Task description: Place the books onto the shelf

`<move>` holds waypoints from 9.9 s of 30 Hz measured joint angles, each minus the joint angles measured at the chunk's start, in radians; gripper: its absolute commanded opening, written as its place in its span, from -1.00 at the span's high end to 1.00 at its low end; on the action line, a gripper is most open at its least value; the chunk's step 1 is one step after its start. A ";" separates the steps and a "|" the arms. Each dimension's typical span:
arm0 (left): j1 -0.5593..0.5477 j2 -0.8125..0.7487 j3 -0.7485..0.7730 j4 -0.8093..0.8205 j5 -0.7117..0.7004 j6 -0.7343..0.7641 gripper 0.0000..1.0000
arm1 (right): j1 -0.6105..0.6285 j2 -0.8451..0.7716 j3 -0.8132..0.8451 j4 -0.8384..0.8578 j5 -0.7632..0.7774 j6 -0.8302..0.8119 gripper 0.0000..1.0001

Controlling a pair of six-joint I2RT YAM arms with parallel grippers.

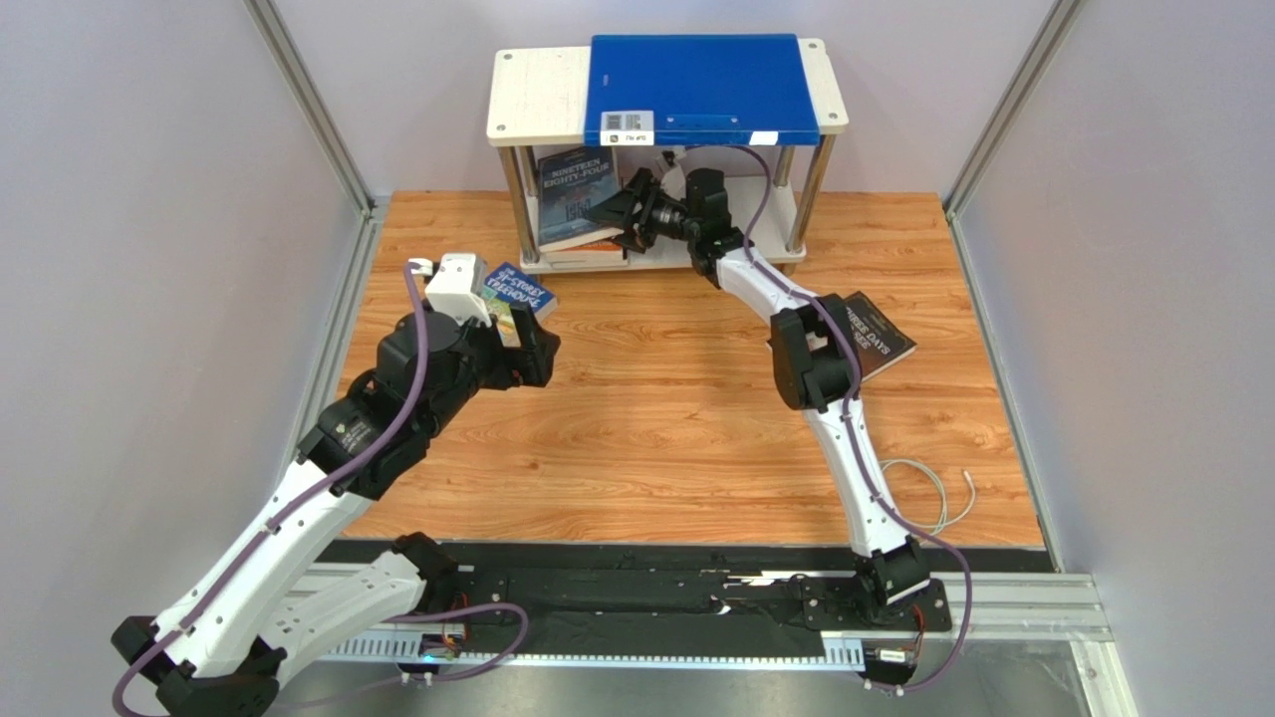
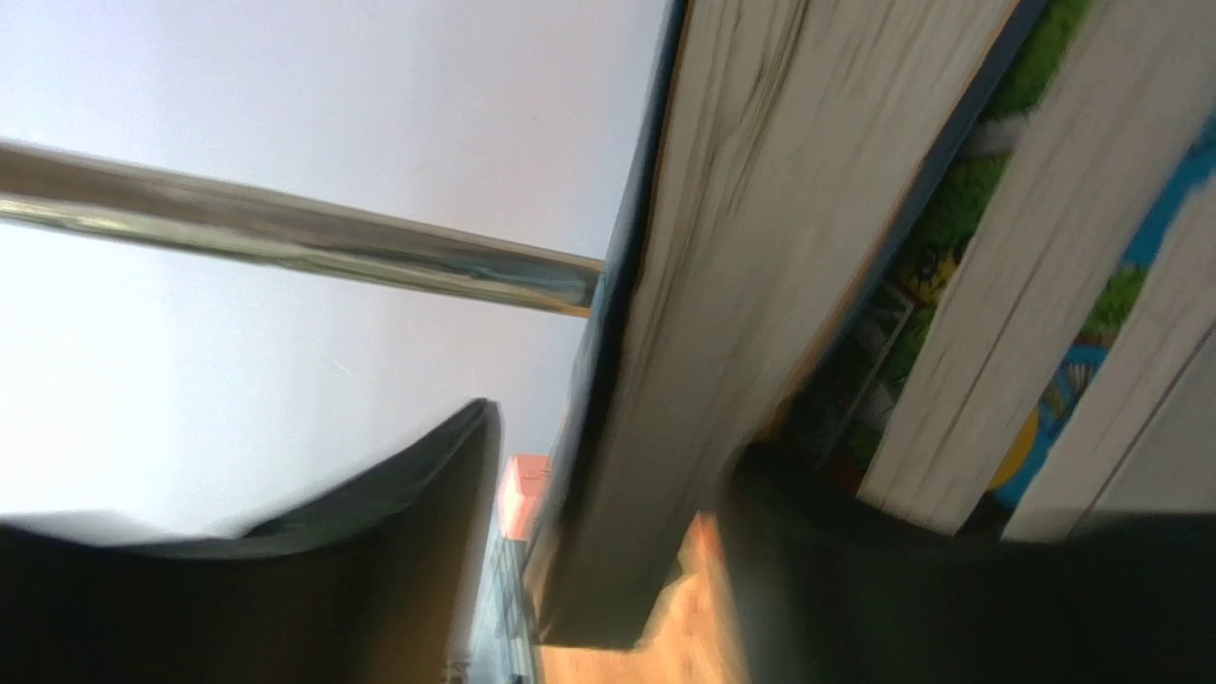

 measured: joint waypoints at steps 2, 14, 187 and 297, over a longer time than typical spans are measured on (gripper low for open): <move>0.000 -0.004 -0.003 0.002 0.005 0.000 -0.98 | -0.003 -0.022 -0.045 0.032 -0.002 0.014 -1.00; 0.000 -0.067 -0.029 0.014 0.051 -0.009 -0.96 | -0.008 -0.245 -0.241 -0.216 0.117 -0.203 -1.00; 0.023 0.312 -0.225 0.674 0.479 -0.218 1.00 | -0.093 -1.326 -1.494 -0.095 -0.083 -0.383 -1.00; 0.399 0.099 -0.133 0.172 0.401 0.040 -0.48 | 0.013 -0.190 -0.147 -0.153 0.036 -0.182 -0.90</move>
